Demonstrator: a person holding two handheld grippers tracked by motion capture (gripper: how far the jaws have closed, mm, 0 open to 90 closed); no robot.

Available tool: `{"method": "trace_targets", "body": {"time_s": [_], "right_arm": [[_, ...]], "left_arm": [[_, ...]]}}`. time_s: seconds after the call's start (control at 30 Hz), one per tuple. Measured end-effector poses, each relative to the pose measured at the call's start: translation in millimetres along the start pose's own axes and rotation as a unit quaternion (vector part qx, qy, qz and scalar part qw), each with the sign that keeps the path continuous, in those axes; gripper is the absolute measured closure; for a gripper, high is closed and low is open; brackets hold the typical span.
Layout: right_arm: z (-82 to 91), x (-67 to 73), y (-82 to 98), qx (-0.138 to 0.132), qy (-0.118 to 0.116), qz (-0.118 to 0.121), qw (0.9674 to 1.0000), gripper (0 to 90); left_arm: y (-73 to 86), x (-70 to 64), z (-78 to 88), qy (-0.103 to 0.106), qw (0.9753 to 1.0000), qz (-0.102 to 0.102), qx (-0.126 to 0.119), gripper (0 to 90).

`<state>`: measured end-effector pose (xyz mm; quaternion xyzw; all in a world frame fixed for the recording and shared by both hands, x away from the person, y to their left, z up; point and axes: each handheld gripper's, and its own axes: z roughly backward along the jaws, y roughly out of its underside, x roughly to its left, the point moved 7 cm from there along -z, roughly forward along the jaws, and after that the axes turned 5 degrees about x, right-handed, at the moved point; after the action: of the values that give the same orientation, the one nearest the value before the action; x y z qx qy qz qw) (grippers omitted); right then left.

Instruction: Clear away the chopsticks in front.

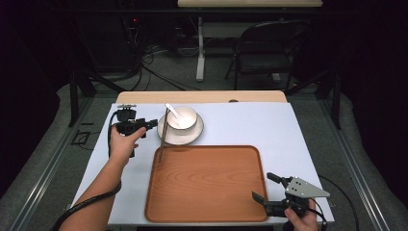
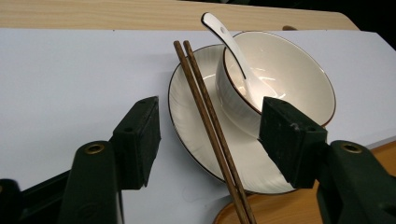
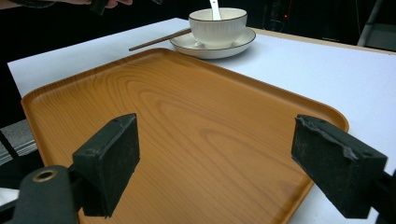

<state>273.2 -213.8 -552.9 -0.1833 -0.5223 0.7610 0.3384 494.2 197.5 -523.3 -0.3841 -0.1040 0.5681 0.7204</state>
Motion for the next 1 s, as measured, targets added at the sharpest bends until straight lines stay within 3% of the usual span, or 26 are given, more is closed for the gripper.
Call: {"method": "trace_targets", "body": {"time_s": [0.3,0.5,0.7,0.83,1.0], "right_arm": [[-0.1,0.0,0.0,0.000,0.000,0.000,1.0000,15.2],[-0.2,0.0,0.1,0.001,-0.002,-0.001,1.0000,15.2],[-0.3,-0.3,0.2,0.002,-0.002,-0.002,1.0000,15.2],[-0.5,-0.5,0.3,0.002,-0.003,-0.002,1.0000,15.2],[-0.6,-0.6,0.2,0.001,-0.004,-0.003,1.0000,15.1]], "left_arm": [[-3.4,5.6,-8.9,0.006,0.9995,0.025,0.017,46.5],[-3.3,5.2,-15.0,0.004,0.9989,0.031,0.034,52.9],[-4.2,0.3,-22.3,0.010,0.9968,0.054,0.058,63.8],[-2.6,-4.3,-29.9,0.006,0.9954,0.049,0.082,67.8],[-1.3,-5.0,-39.1,-0.002,0.9946,0.048,0.092,70.5]]}}
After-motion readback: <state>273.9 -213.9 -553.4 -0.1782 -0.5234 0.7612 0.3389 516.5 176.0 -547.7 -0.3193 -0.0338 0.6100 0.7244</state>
